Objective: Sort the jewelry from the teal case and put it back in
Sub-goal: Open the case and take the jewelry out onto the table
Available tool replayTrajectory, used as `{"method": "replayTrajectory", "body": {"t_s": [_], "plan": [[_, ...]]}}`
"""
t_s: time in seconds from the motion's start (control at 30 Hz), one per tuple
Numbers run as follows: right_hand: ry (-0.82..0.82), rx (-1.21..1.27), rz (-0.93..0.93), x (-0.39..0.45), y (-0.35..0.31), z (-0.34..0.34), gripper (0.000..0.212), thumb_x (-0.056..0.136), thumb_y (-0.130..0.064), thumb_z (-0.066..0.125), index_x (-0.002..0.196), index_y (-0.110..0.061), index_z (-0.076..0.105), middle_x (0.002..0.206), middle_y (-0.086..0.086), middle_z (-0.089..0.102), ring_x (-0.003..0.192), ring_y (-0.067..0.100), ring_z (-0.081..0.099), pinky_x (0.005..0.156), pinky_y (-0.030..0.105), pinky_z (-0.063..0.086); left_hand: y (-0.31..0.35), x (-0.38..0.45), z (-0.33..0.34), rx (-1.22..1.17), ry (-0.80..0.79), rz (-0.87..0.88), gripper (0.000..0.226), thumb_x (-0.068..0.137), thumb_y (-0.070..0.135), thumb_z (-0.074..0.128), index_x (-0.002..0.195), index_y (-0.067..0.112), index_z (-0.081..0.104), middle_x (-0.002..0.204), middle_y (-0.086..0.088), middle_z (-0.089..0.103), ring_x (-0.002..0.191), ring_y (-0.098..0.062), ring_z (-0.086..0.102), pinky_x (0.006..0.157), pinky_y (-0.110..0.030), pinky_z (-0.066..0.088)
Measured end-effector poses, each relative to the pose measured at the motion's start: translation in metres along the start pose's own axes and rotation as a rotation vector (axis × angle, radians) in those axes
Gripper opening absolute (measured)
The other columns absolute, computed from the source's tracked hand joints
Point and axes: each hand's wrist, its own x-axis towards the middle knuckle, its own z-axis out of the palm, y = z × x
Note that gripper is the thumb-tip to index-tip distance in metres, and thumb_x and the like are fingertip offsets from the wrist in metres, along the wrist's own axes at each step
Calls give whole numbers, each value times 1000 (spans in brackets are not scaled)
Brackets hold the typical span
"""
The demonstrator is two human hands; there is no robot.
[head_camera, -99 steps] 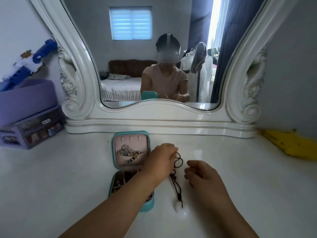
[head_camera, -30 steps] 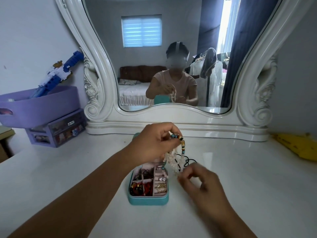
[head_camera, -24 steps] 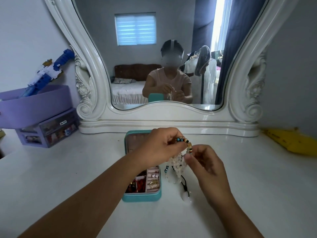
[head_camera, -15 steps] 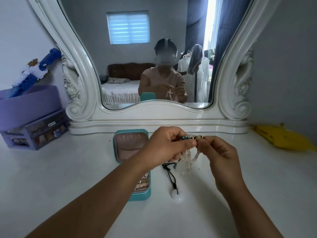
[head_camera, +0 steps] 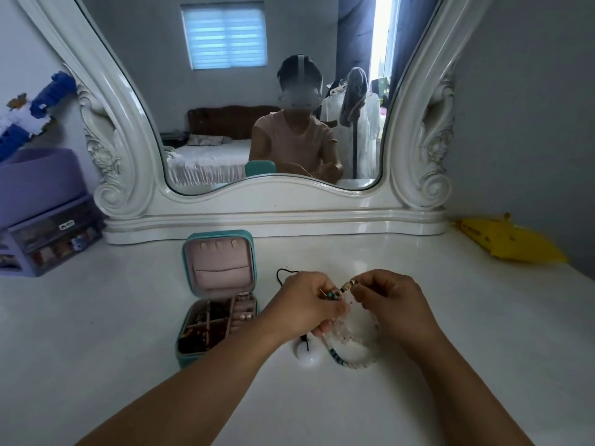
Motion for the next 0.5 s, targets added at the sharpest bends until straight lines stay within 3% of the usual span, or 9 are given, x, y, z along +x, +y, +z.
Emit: {"method": "replayTrajectory", "body": {"t_s": [0.07, 0.17, 0.3, 0.4, 0.5], "plan": [[32, -84, 8, 2, 5, 1, 9, 81, -10, 64, 78, -15, 71, 68, -8, 66, 60, -3, 58, 55, 13, 43, -5, 7, 0, 58, 17, -20, 12, 77, 13, 71, 79, 14, 59, 63, -5, 63, 44, -9, 57, 43, -21, 47], [47, -279, 12, 3, 10, 0, 12, 81, -15, 65, 92, -19, 70, 83, -3, 68, 81, 12, 64, 74, 26, 51, -12, 17, 2, 105, 60, -20, 13, 76, 14, 72, 85, 15, 63, 68, -1, 63, 52, -10, 59, 51, -23, 52], [98, -395, 0, 2, 11, -4, 18, 82, -16, 63, 100, -16, 68, 92, 1, 68, 87, 17, 62, 81, 35, 53, -19, 22, 4, 225, 141, 32, 34, 78, 20, 71, 111, 14, 63, 106, -3, 65, 89, -9, 60, 80, -21, 48], [121, -384, -28, -1, 12, -7, 15, 81, -16, 63, 96, -16, 69, 90, 0, 68, 84, 15, 62, 77, 35, 53, -16, 16, -3, 245, 192, 116, 27, 80, 19, 69, 106, 16, 66, 103, -2, 67, 73, 2, 56, 71, -12, 46], [91, -370, -118, -6, 11, -5, 12, 81, -16, 64, 93, -16, 69, 84, -6, 67, 78, 6, 59, 69, 18, 45, -17, 0, -17, 322, 266, 175, 18, 80, 22, 69, 98, 21, 70, 91, 7, 69, 62, 9, 54, 64, -6, 41]]}}
